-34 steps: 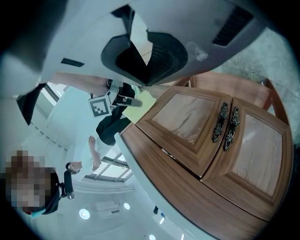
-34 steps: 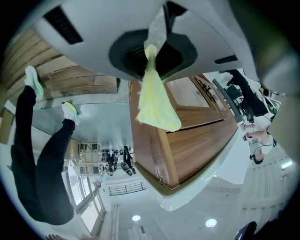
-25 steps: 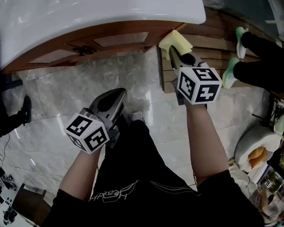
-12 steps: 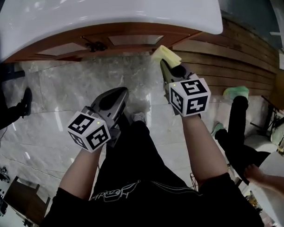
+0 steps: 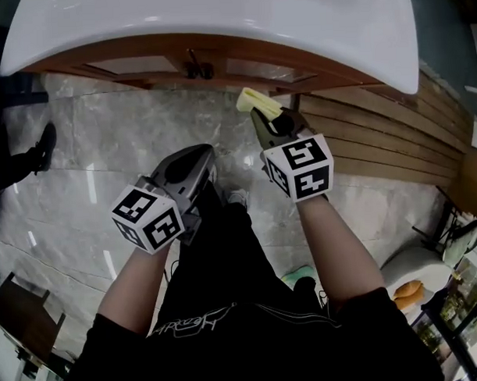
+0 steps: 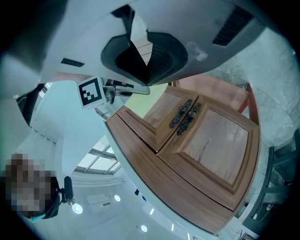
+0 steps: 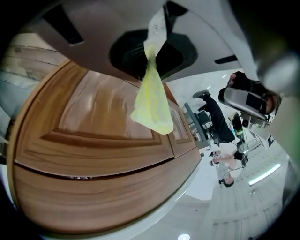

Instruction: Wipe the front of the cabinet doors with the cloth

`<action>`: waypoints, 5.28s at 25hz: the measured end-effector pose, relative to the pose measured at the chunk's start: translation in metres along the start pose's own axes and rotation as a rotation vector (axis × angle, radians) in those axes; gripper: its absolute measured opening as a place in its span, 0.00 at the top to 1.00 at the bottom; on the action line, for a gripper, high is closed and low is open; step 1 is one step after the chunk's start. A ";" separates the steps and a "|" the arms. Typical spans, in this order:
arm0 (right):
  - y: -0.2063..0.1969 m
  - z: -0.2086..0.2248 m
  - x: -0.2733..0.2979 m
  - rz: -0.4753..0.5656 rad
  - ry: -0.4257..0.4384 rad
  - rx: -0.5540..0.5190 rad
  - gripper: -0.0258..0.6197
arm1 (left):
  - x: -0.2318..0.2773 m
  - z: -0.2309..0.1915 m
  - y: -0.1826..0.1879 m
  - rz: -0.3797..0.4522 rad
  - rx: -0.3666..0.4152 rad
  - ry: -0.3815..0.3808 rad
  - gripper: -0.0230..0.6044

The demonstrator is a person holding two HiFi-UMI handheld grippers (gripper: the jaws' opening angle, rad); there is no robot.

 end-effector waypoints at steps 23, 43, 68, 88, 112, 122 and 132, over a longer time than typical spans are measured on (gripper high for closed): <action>0.027 -0.005 0.081 -0.051 -0.021 -0.154 0.90 | -0.028 -0.049 0.029 0.070 -0.065 0.083 0.95; 0.001 0.020 0.070 -0.045 -0.111 -0.053 0.90 | 0.002 -0.038 0.014 -0.005 -0.045 0.048 0.95; -0.094 0.117 -0.024 -0.055 -0.412 0.206 0.90 | 0.057 -0.010 -0.029 -0.162 0.006 0.009 0.95; -0.107 0.071 -0.022 -0.057 -0.321 0.125 0.90 | 0.042 -0.014 -0.054 -0.142 -0.017 0.038 0.95; -0.031 -0.031 0.115 -0.059 -0.036 -0.088 0.90 | -0.036 -0.112 -0.024 -0.015 -0.158 0.193 0.95; -0.023 -0.035 0.146 -0.062 -0.034 -0.087 0.90 | -0.037 -0.129 -0.023 -0.040 -0.176 0.204 0.95; -0.027 -0.020 0.152 -0.064 -0.082 -0.076 0.90 | -0.036 -0.128 -0.026 -0.046 -0.185 0.210 0.95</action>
Point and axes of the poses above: the fingertips, and each gripper's own axes: x forward along the fingers, z to its right, y out of its top, the point moved 7 cm from there along -x, backward along the fingers, and after that the axes turned 10 degrees about -x, right-handed, at the moved point
